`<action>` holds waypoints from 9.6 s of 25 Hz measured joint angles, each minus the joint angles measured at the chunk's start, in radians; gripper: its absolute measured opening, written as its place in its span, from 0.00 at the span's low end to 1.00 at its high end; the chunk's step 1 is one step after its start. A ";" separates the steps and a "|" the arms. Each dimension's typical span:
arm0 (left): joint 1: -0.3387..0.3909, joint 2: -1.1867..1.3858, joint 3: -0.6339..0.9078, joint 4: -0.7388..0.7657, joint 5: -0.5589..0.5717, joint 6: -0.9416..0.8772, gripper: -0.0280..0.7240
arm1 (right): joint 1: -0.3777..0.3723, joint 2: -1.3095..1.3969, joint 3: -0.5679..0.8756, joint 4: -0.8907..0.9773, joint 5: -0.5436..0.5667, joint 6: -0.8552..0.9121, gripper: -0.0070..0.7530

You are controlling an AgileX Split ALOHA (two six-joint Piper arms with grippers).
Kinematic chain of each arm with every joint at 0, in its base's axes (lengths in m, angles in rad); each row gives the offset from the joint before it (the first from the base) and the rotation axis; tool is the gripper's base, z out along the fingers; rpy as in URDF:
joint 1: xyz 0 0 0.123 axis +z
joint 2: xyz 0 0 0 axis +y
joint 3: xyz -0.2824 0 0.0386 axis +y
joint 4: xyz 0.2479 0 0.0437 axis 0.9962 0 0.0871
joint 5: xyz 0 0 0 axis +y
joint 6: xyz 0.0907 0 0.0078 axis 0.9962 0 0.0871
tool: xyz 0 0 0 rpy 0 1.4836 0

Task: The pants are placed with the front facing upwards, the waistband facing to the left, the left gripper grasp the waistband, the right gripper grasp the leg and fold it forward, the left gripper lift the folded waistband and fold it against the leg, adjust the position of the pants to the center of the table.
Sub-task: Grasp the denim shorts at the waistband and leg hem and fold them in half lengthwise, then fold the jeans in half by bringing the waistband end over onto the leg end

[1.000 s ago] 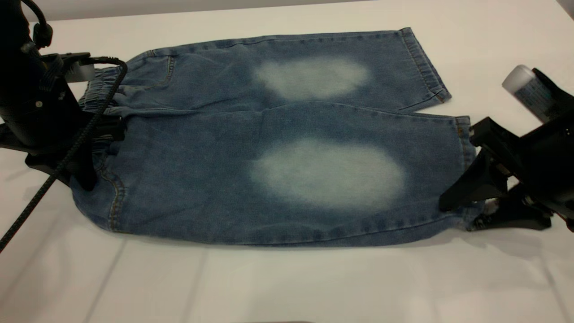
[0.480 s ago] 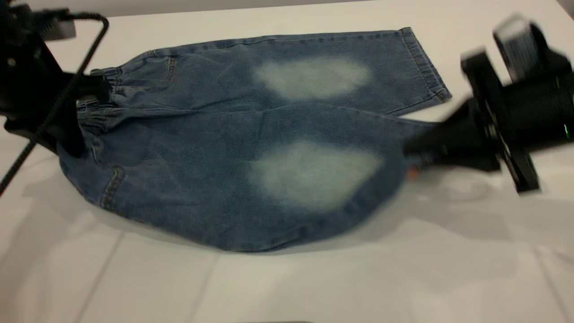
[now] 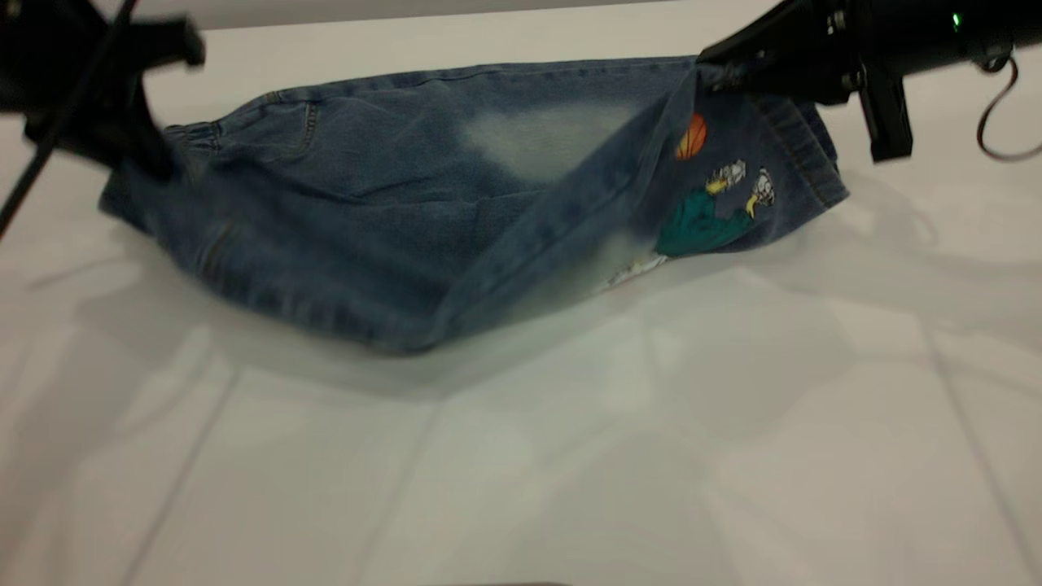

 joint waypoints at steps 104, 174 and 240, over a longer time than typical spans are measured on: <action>0.440 0.401 -0.370 -0.675 0.252 0.575 0.77 | 0.047 0.426 -0.735 -0.285 0.167 0.172 0.61; -0.063 -0.079 -0.370 -0.521 0.181 0.730 0.13 | 0.229 0.515 -0.925 -0.877 0.000 0.424 0.60; -0.354 -0.259 -0.508 -0.168 0.107 0.704 0.78 | 0.216 0.140 -1.033 -0.948 0.271 0.524 0.60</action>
